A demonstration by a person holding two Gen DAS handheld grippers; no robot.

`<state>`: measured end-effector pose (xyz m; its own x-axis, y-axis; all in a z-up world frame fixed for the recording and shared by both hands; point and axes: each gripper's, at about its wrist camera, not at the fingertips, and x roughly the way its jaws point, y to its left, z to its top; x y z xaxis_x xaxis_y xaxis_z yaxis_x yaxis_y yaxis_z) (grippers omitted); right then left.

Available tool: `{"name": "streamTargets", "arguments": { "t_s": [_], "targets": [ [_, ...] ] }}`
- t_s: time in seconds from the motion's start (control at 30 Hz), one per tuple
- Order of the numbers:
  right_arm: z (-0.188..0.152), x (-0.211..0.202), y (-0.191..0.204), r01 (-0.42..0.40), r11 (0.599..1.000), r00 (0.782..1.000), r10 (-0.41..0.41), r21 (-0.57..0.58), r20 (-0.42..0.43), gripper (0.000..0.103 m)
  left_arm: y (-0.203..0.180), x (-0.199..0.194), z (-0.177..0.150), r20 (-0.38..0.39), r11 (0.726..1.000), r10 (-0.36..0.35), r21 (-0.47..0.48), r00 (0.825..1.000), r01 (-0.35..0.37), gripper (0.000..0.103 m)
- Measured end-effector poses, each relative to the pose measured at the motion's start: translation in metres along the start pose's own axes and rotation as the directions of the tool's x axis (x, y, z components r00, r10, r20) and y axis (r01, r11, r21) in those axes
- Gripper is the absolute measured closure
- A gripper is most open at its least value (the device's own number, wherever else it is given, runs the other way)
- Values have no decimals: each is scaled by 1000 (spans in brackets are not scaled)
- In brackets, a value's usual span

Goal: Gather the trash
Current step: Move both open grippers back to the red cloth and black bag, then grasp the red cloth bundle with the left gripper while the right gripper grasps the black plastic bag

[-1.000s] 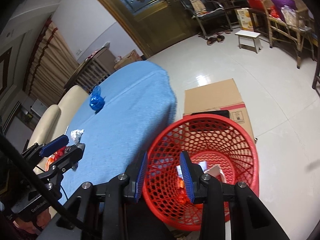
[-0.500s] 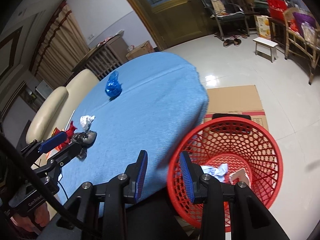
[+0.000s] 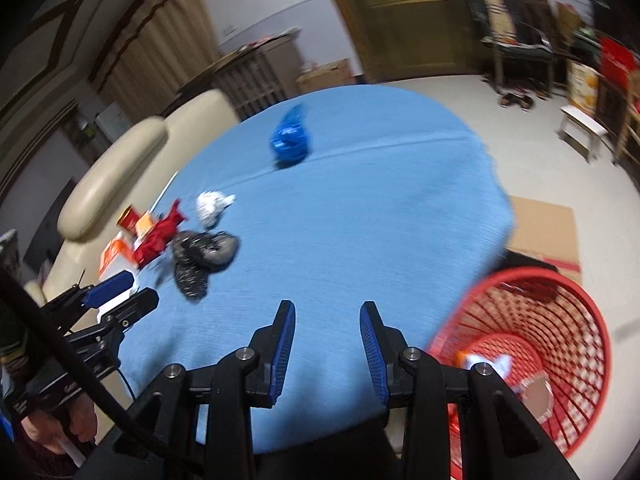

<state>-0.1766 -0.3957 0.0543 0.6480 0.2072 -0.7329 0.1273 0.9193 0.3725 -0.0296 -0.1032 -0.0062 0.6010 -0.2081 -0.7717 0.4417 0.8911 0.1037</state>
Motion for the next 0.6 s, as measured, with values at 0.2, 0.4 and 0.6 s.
{"name": "streamTargets", "arguments": {
  "t_s": [0.2,0.4,0.6],
  "targets": [
    [20,50,58,-81,991,995,75,-106,-67,66,97,15,-15,-73,974,120,-183,990,-131,50],
    [43,100,104,-193,971,975,172,-144,-144,62,140,28,12,-52,963,66,-260,996,-77,38],
    [61,142,135,-225,950,967,190,-217,-171,37,138,69,49,-72,970,-52,-239,996,34,38]
  ]
}}
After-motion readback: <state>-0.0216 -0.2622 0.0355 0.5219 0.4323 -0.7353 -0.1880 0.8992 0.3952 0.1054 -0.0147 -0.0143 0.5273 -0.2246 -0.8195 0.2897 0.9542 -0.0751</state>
